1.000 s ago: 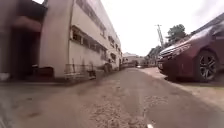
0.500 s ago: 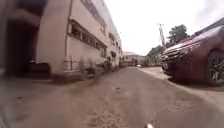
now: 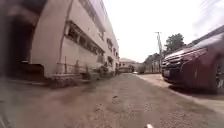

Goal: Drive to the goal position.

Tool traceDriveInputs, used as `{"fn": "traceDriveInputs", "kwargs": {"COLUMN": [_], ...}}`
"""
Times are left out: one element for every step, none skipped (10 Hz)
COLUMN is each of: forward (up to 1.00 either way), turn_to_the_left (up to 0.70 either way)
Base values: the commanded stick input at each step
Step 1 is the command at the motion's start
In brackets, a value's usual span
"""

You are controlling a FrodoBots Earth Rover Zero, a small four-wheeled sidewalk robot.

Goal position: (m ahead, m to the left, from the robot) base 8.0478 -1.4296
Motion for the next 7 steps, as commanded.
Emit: {"fn": "traceDriveInputs", "kwargs": {"forward": [0.7,0.7,0.7,0.7,0.7,0.7,0.7], "turn_to_the_left": [-0.05,0.0,0.0,0.0,0.0,0.0,0.0]}}
